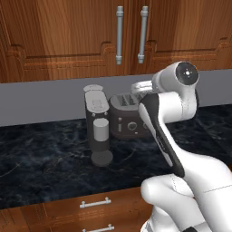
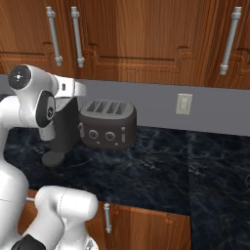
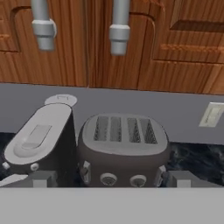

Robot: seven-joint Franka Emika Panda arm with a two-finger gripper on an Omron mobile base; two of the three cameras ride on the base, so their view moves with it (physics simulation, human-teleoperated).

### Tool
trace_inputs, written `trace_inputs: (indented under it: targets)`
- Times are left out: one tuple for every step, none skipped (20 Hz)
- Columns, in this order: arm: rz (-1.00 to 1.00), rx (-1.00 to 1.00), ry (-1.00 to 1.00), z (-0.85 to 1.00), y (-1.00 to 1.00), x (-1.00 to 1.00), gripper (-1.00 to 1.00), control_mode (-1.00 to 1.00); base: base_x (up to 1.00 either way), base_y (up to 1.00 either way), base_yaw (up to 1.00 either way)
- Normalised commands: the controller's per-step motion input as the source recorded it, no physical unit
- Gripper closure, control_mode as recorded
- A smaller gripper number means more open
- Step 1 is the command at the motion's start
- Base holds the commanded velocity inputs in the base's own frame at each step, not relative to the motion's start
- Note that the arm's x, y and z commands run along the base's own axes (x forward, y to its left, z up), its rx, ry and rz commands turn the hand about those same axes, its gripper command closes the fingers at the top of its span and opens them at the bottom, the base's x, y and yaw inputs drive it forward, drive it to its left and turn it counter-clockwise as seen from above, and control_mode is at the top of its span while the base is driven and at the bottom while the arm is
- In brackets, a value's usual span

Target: Get the candle and the wine from the cabinet and move them to the dining counter.

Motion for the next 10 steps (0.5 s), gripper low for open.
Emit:
trace_inputs:
  targets:
    - [-0.05, 0.02, 0.05, 0.52, 0.00, 0.07, -1.00, -1.00, 0.00, 0.00, 0.00]
    - [-0.06, 0.00, 0.06, 0.45, 0.06, 0.09, -1.00, -1.00, 0.00, 0.00, 0.00]
    - [-0.05, 0.00, 0.04, 0.43, 0.08, 0.14, -1.00, -1.00, 0.00, 0.00, 0.00]
    - [-0.01, 0.00, 0.00, 0.42, 0.02, 0.19, -1.00, -1.00, 0.00, 0.00, 0.00]
    - [0.00, 0.00, 0.00, 0.41, 0.00, 0.19, -1.00, -1.00, 0.00, 0.00, 0.00]
    - [0.00, 0.00, 0.00, 0.39, 0.00, 0.22, -1.00, -1.00, 0.00, 0.00, 0.00]
    - [0.00, 0.02, 0.00, 0.35, 0.00, 0.21, -1.00, -1.00, 0.00, 0.00, 0.00]
    - [0.00, 0.03, 0.00, 0.28, 0.00, 0.20, -1.00, -1.00, 0.00, 0.00, 0.00]
    - [0.00, 0.02, 0.00, 0.18, 0.00, 0.16, -1.00, -1.00, 0.00, 0.00, 0.00]
    - [0.00, 0.00, 0.00, 0.15, 0.00, 0.14, -1.00, -1.00, 0.00, 0.00, 0.00]
